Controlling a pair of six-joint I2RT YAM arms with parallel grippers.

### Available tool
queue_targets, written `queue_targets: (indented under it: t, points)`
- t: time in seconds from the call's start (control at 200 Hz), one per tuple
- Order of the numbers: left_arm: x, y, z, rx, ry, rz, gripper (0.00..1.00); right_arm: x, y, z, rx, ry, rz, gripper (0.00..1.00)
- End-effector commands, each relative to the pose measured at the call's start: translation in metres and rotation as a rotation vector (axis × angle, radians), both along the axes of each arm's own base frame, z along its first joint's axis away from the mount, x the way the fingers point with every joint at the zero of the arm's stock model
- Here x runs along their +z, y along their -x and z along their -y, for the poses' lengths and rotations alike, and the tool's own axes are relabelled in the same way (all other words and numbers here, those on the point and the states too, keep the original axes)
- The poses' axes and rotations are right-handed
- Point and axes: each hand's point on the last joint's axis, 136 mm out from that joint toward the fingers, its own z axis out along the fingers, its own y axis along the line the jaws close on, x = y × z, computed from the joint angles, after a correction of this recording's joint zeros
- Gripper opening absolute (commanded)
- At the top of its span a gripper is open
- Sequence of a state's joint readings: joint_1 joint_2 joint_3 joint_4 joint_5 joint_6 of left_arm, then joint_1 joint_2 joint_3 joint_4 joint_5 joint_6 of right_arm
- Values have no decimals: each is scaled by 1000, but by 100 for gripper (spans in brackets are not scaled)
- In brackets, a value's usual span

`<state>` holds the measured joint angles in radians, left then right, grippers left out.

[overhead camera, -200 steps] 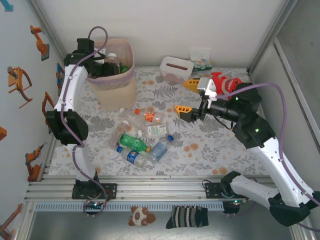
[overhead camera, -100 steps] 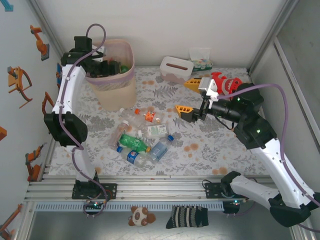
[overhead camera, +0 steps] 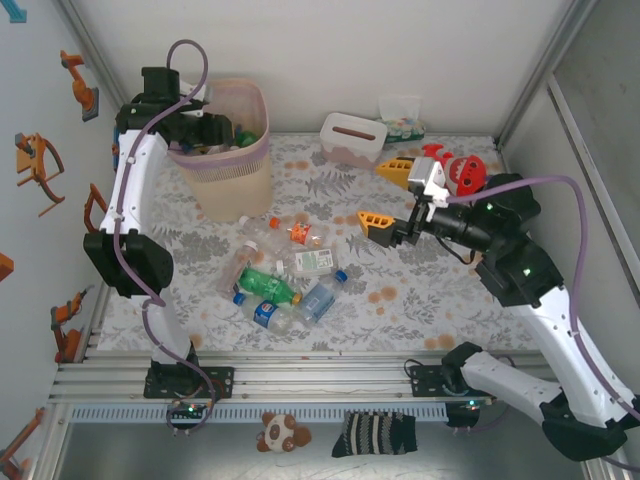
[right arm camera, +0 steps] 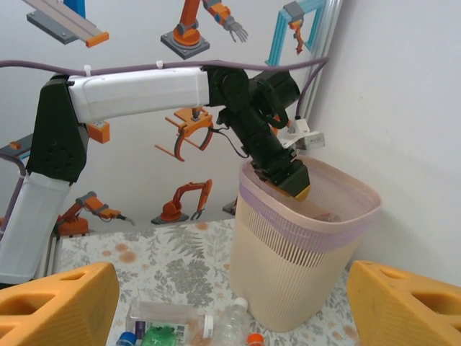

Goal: Put the plastic bottles in the bin

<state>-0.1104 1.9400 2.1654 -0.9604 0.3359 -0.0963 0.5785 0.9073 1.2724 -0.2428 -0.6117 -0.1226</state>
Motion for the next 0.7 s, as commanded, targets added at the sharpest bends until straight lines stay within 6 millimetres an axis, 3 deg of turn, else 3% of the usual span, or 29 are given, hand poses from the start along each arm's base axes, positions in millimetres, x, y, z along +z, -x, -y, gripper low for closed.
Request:
queue_targets:
  t: [0.0, 0.125, 0.345, 0.441, 0.571, 0.691]
  points:
    - [-16, -12, -5, 8, -37, -11, 41, 5, 4, 6, -23, -31, 0, 81]
    - [-40, -22, -15, 36, -105, -41, 33, 5, 4, 7, -21, -22, -14, 81]
    - [-88, -33, -25, 54, -114, -146, 27, 8, 2, 12, -60, -59, -24, 80]
    - [-100, -35, -28, 64, -108, -174, 27, 10, 1, 13, -66, -76, -39, 79]
    - [-88, -38, -25, 54, -80, -144, 27, 11, -1, 13, -73, -84, -29, 79]
    - [-51, -40, -19, 34, -40, -63, 29, 4, -14, 10, -110, -63, -36, 79]
